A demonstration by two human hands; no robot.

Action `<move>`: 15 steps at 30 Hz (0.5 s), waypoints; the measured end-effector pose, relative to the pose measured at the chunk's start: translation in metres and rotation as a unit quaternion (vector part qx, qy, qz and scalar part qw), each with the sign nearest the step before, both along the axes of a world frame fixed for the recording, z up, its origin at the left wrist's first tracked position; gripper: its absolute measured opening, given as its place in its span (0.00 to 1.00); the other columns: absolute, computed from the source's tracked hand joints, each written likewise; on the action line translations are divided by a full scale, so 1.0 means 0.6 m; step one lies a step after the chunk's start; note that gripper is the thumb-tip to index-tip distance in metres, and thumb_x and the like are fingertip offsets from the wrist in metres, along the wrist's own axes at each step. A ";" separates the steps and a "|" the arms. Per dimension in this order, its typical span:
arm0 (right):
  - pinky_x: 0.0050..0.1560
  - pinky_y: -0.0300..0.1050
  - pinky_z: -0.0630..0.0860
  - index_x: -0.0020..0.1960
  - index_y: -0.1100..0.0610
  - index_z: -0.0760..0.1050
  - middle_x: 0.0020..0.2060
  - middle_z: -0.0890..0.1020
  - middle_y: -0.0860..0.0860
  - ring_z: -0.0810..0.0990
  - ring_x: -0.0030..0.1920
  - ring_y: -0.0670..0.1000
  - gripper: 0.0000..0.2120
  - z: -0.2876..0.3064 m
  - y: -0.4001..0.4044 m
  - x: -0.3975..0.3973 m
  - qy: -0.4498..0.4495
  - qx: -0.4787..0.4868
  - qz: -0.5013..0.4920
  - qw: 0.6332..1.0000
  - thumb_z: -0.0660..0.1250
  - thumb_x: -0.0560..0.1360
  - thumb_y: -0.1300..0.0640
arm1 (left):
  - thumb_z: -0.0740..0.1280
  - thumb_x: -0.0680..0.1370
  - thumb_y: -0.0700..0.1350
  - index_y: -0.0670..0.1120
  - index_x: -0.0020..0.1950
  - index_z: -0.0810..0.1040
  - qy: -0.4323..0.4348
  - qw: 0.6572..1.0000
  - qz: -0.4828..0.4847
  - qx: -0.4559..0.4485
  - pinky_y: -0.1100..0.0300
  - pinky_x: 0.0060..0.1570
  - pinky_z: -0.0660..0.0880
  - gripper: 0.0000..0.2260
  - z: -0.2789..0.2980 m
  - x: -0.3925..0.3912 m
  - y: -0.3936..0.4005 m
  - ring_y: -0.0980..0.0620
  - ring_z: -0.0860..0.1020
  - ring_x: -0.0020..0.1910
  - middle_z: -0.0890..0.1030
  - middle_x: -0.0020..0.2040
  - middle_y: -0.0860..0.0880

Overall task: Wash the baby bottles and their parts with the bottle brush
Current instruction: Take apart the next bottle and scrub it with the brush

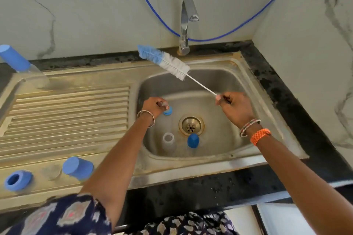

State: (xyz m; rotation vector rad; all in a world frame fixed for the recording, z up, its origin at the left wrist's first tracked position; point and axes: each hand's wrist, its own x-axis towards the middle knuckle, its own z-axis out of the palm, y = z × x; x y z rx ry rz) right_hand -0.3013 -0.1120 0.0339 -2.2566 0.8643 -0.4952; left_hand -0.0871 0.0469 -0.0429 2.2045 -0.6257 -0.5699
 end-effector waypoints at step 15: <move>0.38 0.46 0.73 0.40 0.50 0.80 0.32 0.81 0.50 0.77 0.35 0.52 0.07 -0.056 -0.036 0.004 0.016 0.035 -0.013 0.999 0.67 0.76 0.53 | 0.63 0.77 0.38 0.41 0.56 0.79 -0.068 0.931 -0.138 0.330 0.55 0.57 0.74 0.10 -0.147 0.026 -0.032 0.41 0.78 0.55 0.78 0.57 0.40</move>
